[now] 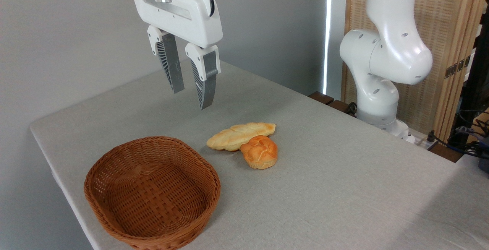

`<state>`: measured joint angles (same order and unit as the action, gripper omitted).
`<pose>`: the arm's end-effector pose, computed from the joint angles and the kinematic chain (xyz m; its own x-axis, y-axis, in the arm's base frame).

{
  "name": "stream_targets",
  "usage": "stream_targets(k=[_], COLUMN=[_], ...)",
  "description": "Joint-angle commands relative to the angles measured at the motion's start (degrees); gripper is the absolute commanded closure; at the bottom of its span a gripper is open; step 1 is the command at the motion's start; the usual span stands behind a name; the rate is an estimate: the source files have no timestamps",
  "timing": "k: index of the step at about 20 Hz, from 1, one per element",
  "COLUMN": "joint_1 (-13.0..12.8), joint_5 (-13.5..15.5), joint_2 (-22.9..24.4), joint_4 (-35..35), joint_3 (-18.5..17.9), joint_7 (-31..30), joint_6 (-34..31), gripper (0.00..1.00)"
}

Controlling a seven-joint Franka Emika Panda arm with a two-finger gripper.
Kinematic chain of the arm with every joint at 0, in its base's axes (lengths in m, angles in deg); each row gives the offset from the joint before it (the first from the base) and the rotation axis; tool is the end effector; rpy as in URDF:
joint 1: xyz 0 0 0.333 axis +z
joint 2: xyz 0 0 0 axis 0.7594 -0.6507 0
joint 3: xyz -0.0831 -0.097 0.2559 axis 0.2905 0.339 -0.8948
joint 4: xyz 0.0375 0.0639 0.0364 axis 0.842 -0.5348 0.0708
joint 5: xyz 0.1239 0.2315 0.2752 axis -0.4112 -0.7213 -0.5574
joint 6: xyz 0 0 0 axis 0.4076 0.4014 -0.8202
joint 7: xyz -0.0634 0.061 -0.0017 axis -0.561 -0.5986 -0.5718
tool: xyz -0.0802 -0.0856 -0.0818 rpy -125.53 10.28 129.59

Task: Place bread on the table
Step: 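Open the gripper and raise it away from the bread roll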

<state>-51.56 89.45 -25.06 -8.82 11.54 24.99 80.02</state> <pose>0.5353 -0.0518 0.5656 0.7564 -0.6516 0.0572 -0.6537 -0.7561 0.0324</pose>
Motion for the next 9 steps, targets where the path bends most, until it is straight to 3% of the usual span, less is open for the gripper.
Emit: stream_targets(k=[1,9], joint_1=[-0.5,-0.9], joint_5=[-1.7,-2.8], joint_2=[-0.1,0.0], joint_4=[1.3,-0.4], joint_3=[-0.3,-0.3], joint_7=[-0.5,-0.3], joint_6=[-1.1,1.6], gripper=[0.0,0.0])
